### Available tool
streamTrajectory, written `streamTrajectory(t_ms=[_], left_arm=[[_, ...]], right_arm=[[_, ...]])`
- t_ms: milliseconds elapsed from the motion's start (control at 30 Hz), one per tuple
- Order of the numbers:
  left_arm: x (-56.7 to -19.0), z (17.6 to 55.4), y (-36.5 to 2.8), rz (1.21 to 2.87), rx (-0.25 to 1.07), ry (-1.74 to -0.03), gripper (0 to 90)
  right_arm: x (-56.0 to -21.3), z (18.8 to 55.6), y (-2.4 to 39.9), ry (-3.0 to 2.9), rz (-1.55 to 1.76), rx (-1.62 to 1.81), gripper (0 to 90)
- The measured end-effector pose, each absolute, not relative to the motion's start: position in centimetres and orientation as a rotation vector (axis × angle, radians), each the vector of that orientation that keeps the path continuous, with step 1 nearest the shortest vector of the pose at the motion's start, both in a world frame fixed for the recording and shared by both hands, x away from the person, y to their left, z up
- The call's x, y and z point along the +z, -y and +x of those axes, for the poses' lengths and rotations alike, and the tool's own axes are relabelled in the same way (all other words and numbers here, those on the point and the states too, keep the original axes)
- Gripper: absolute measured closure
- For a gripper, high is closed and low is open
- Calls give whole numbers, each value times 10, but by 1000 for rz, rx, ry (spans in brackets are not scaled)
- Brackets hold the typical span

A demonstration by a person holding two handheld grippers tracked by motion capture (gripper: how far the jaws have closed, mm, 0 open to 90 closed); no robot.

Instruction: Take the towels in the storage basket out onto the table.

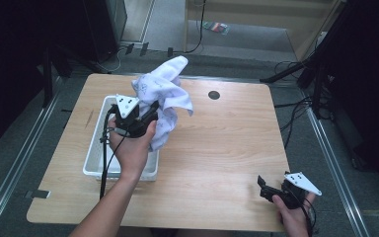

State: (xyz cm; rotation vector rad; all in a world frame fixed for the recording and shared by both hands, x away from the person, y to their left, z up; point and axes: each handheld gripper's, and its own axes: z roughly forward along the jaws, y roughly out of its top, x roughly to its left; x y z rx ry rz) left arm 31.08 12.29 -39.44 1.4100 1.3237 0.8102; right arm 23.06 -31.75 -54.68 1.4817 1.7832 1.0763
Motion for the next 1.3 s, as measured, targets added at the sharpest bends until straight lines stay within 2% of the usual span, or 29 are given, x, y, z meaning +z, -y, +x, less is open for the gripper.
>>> streamTrajectory(t_ms=[1300], left_arm=[[-436, 320, -37, 1533, 704, -1320, 524]], right_arm=[[-547, 230, 319, -1780, 1485, 1090, 0]])
